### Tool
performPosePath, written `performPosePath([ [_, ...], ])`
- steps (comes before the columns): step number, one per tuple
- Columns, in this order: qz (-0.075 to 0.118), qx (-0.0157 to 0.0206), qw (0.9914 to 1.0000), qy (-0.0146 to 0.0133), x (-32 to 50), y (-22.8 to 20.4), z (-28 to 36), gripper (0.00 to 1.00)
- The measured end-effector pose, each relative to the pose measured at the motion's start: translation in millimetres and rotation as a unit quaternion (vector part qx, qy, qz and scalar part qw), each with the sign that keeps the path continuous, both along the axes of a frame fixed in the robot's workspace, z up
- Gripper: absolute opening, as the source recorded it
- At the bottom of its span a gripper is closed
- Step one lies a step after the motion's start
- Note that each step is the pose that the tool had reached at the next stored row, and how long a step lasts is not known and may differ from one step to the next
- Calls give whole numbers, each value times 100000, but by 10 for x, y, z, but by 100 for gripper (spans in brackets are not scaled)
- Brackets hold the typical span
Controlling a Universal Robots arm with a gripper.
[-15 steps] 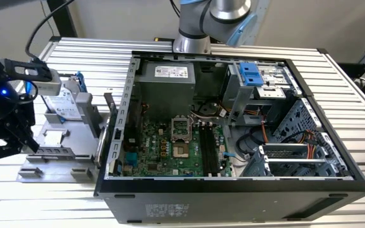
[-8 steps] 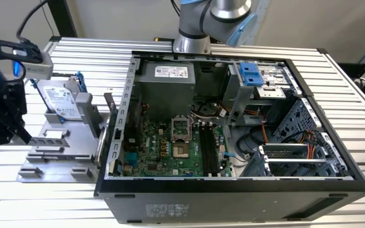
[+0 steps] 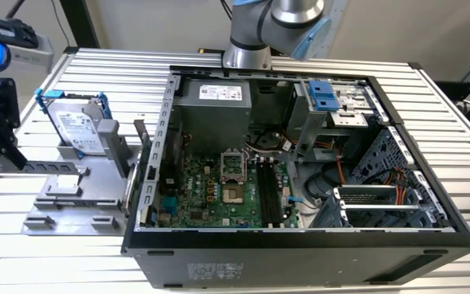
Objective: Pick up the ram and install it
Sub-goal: 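Pick up the ram and move it above insertion slot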
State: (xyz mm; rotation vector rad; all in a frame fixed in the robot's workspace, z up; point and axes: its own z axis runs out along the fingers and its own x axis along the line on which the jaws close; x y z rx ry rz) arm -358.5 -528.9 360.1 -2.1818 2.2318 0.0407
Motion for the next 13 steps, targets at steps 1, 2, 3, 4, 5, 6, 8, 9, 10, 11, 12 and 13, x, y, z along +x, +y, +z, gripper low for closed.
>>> performPosePath([
  [1, -1, 6, 100000, -3, 0, 0, 46, 0],
  [2, -1, 7, 100000, -5, 0, 0, 91, 0],
  [3, 0, 3, 100000, -2, 0, 0, 139, 0],
  [4, 0, 7, 100000, -7, 0, 0, 182, 0],
  [5, -1, 5, 100000, -5, 0, 0, 227, 0],
  [6, 0, 0, 100000, 3, 0, 0, 274, 0],
  [8, -1, 5, 100000, -4, 0, 0, 365, 0],
  [9, 0, 4, 100000, -4, 0, 0, 408, 0],
  [10, -1, 6, 100000, -7, 0, 0, 456, 0],
  [11, -1, 3, 100000, -2, 0, 0, 501, 0],
  [12, 0, 4, 100000, -5, 0, 0, 546, 0],
  [13, 0, 7, 100000, -7, 0, 0, 592, 0],
])
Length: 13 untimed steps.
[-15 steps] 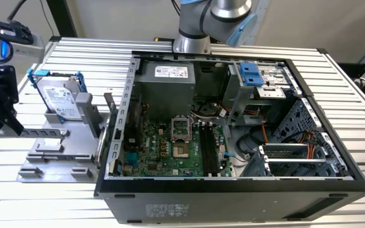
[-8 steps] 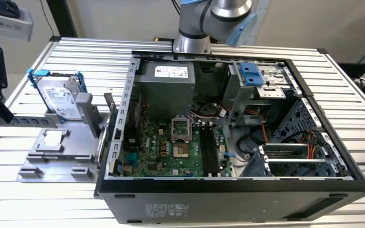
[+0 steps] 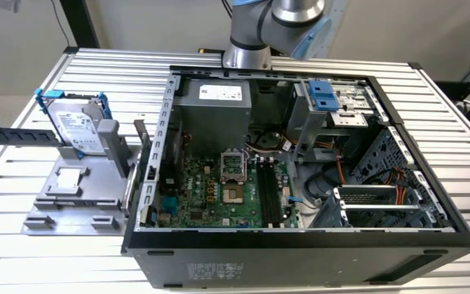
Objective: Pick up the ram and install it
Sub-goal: 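Pick up the ram and move it above insertion slot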
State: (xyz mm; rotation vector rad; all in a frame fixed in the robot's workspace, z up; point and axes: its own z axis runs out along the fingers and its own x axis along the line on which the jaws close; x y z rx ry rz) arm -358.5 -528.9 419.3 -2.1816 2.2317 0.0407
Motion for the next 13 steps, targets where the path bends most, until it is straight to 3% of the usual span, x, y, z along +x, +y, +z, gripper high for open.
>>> performPosePath([
  [11, 0, 12, 100000, -7, 1, 0, 496, 0],
  [13, 6, 33, 100000, -2, 1, 0, 504, 0],
])
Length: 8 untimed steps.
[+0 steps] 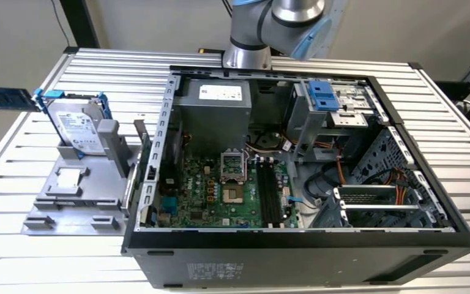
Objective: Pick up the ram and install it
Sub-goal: 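Pick up the ram and move it above insertion slot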
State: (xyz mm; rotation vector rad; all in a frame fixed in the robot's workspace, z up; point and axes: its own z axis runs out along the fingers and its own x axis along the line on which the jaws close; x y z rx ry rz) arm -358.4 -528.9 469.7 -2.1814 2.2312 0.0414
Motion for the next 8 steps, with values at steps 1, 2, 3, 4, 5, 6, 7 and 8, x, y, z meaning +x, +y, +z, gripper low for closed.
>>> performPosePath([
  [1, 1, 24, 100000, 4, 0, 0, 1, 0],
  [2, -1, 50, 100000, 10, 0, 0, 2, 0],
  [3, -1, 74, 100000, 5, -1, 0, 2, 0],
  [4, 1, 77, 100000, 7, 0, 0, 2, 0],
  [5, 14, 81, 100000, 16, 7, -1, 1, 0],
  [6, 12, 76, 100000, 30, 21, -1, 2, 0],
  [7, 7, 75, 100000, 45, 38, 0, 2, 0],
  [8, 9, 75, 100000, 51, 57, 0, 2, 0],
])
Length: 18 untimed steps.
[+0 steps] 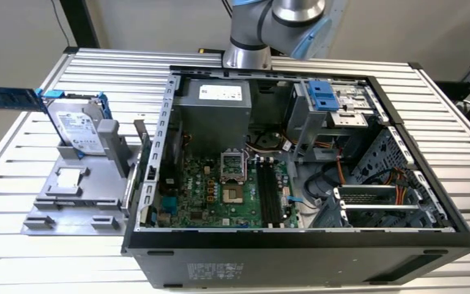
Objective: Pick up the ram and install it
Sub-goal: 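Pick up the ram and move it above insertion slot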
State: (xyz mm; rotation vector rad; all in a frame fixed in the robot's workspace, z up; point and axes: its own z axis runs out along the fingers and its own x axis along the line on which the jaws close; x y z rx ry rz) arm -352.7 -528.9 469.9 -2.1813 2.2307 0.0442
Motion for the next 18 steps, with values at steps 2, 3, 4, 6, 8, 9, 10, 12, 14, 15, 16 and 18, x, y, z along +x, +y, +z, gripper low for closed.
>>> performPosePath([
  [2, -1, -1, 100000, 10, 51, 0, 0, 0],
  [3, 3, 4, 100000, 9, 82, 0, -1, 0],
  [4, 1, 3, 100000, 32, 122, 0, -1, 0],
  [6, 2, -1, 100000, 92, 204, 0, 0, 0],
  [8, -4, 3, 100000, 161, 293, 0, -1, 0],
  [9, 0, 3, 100000, 191, 341, 0, -1, 0],
  [10, 3, 2, 100000, 212, 386, 0, 0, 0],
  [12, 5, 5, 100000, 226, 460, 0, 0, 0],
  [14, 1, 9, 100000, 218, 493, 0, -1, 0],
  [15, 2, 8, 100000, 220, 493, 0, -1, 0],
  [16, -4, 7, 100000, 222, 493, 0, -1, 0],
  [18, -7, 3, 100000, 224, 495, 0, -1, 0],
])
